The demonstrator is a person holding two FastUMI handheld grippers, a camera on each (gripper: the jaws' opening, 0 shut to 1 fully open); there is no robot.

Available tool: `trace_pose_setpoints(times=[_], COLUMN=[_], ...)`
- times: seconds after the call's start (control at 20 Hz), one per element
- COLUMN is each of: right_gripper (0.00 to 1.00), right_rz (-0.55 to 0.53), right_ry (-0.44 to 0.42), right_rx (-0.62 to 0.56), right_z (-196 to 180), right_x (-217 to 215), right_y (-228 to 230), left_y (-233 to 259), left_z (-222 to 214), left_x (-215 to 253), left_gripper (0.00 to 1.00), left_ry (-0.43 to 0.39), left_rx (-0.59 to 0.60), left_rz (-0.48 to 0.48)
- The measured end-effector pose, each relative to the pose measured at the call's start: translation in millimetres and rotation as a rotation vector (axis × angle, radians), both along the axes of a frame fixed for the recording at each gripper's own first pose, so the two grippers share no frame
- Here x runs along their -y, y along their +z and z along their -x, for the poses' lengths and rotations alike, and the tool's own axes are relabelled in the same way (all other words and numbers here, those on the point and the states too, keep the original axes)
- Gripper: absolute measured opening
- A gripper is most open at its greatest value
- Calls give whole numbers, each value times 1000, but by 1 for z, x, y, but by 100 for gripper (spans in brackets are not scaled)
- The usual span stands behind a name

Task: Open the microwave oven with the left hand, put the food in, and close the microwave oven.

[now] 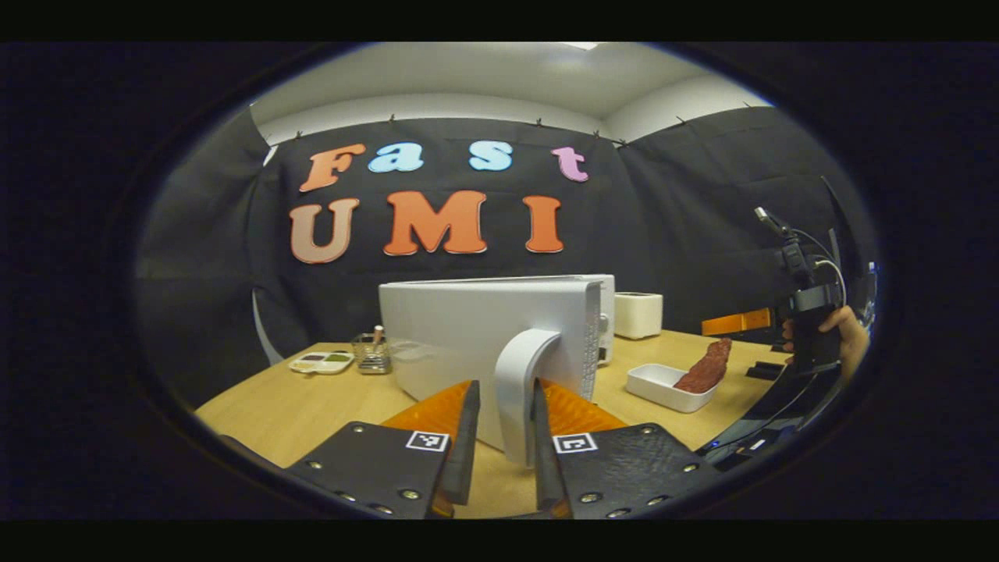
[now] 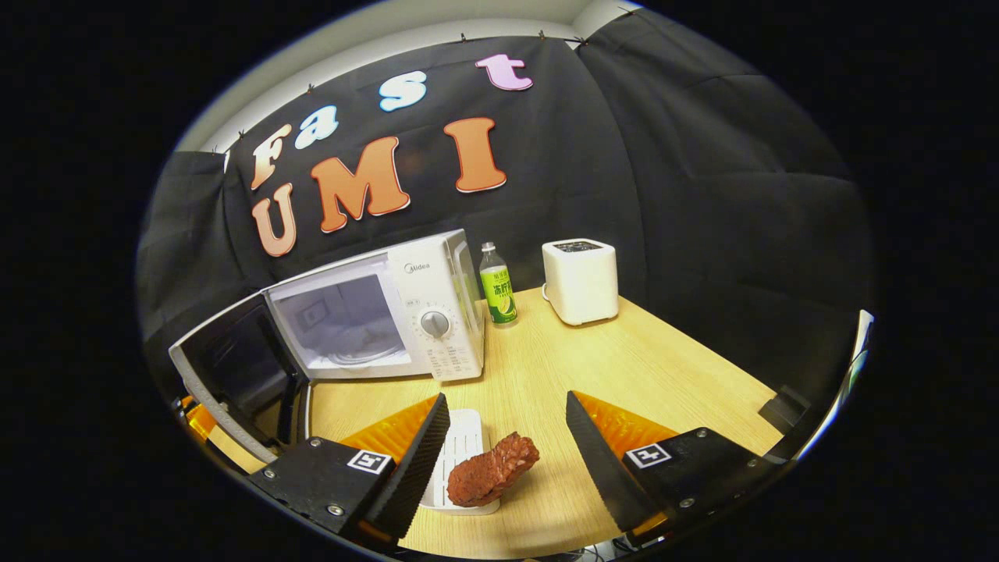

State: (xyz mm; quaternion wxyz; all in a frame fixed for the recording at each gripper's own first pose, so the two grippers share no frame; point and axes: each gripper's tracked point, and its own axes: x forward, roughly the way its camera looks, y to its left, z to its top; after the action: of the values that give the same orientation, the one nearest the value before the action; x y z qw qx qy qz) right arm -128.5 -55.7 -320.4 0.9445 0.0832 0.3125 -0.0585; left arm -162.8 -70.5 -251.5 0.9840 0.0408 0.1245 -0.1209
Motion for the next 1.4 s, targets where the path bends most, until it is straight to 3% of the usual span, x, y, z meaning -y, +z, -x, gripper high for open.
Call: trace_pose_setpoints(times=[0.2,0.5,0.7,0.75,1.0,1.25,1.4], right_gripper=[94,93,88,84,67,39,25], right_rz=[18,-31,-91,-83,-107,-212,-258], right_ry=[-37,-73,-82,-91,-142,-212,-203], right_rx=[-39,-123,-147,-151,-194,-169,-142], right_z=[4,7,6,5,6,3,-2], right_x=[0,-6,-17,-15,-9,-10,-22], right_y=[-11,-34,-39,-40,-52,-50,-44], left_y=[-5,-7,-10,-10,0,13,10], left_z=[14,27,40,42,50,52,51], left_x=[-57,-133,-176,-186,-233,-267,-276], left_gripper=[48,71,70,74,73,75,71], left_ry=[72,189,246,264,345,407,420], left_rx=[-15,-50,-70,-72,-51,-24,-24], left_rz=[-54,11,9,10,-6,69,43])
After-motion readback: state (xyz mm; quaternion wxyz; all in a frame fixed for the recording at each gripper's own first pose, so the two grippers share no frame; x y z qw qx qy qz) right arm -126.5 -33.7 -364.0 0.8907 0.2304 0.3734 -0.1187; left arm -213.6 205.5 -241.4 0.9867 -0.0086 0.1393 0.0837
